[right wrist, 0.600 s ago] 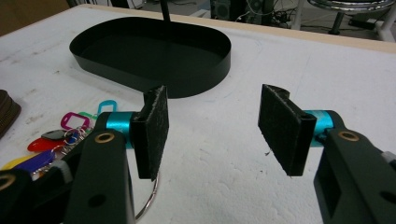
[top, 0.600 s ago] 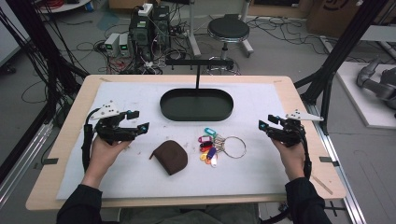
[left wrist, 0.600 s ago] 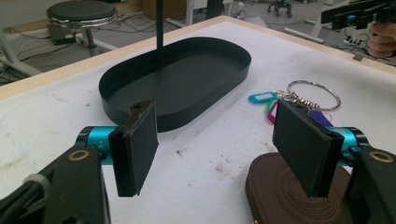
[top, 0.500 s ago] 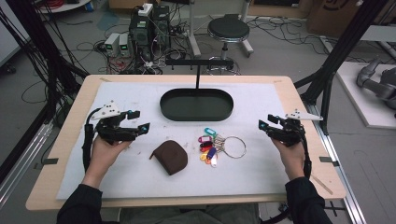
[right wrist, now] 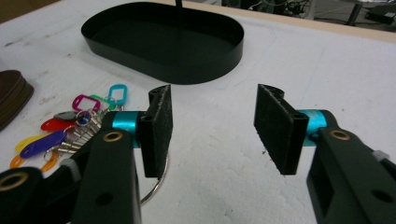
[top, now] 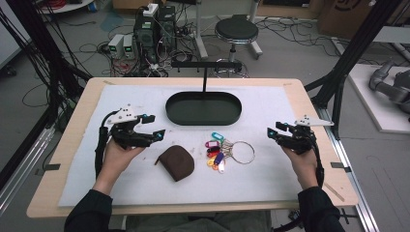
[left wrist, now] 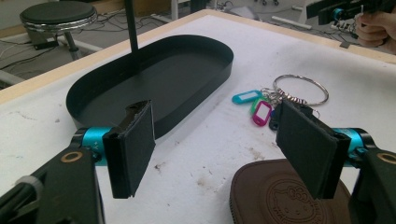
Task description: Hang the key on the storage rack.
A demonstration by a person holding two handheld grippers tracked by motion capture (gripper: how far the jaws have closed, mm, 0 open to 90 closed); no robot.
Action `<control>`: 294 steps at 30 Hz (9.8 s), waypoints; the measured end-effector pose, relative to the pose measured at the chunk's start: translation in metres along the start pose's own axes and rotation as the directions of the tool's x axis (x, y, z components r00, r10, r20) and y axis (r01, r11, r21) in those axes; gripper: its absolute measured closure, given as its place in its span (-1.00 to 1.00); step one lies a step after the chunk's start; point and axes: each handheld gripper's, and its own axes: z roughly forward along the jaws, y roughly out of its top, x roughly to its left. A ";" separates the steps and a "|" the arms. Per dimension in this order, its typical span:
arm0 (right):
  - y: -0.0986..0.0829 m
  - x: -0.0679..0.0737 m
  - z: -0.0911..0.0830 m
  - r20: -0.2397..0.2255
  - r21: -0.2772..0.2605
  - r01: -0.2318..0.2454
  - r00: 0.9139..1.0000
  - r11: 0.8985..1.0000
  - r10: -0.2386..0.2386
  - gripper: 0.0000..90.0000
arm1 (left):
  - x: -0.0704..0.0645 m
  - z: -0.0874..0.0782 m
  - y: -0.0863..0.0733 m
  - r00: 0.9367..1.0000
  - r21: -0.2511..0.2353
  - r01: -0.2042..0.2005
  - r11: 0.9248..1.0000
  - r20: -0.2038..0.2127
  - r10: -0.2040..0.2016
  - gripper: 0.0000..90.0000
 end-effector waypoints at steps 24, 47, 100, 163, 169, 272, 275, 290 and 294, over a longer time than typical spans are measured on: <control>-0.014 0.029 0.046 -0.031 0.224 0.036 0.999 0.974 -0.030 0.47 | 0.004 -0.010 -0.007 1.000 -0.014 0.023 1.000 -0.005 -0.023 -0.38; -0.020 0.036 0.064 -0.042 0.348 0.110 0.994 0.931 -0.101 0.75 | 0.004 -0.014 -0.009 0.999 -0.008 0.026 1.000 -0.044 -0.026 -0.38; -0.002 0.061 0.041 -0.178 0.098 0.001 0.984 0.995 0.016 0.90 | -0.003 -0.008 -0.011 1.000 0.006 0.011 1.000 -0.018 -0.011 -0.38; 0.151 0.046 0.025 -0.216 -0.064 0.238 0.945 0.969 -0.246 0.95 | 0.001 -0.022 -0.014 0.998 -0.058 0.032 0.998 0.051 -0.030 -0.42; 0.163 0.045 0.038 -0.206 -0.066 0.243 0.946 0.968 -0.252 0.95 | 0.001 -0.022 -0.015 0.999 -0.053 0.024 0.998 0.049 -0.022 -0.42; 0.180 -0.018 0.119 -0.040 -0.015 0.113 0.993 0.993 -0.114 0.75 | 0.001 -0.036 -0.032 1.000 -0.032 0.011 0.999 -0.007 -0.011 -0.42; 0.181 -0.015 0.116 -0.024 -0.012 0.137 0.990 0.991 -0.137 0.63 | 0.001 -0.036 -0.032 1.000 -0.035 0.013 0.999 -0.009 -0.013 -0.42; 0.181 0.002 0.078 -0.027 0.013 0.172 0.985 0.985 -0.171 0.07 | 0.005 -0.035 -0.029 1.000 -0.039 0.010 0.999 0.004 -0.010 -0.42; 0.173 0.002 0.063 -0.020 -0.010 0.162 0.987 0.987 -0.162 0.03 | 0.004 -0.034 -0.028 1.000 -0.039 0.004 0.999 0.006 -0.004 -0.42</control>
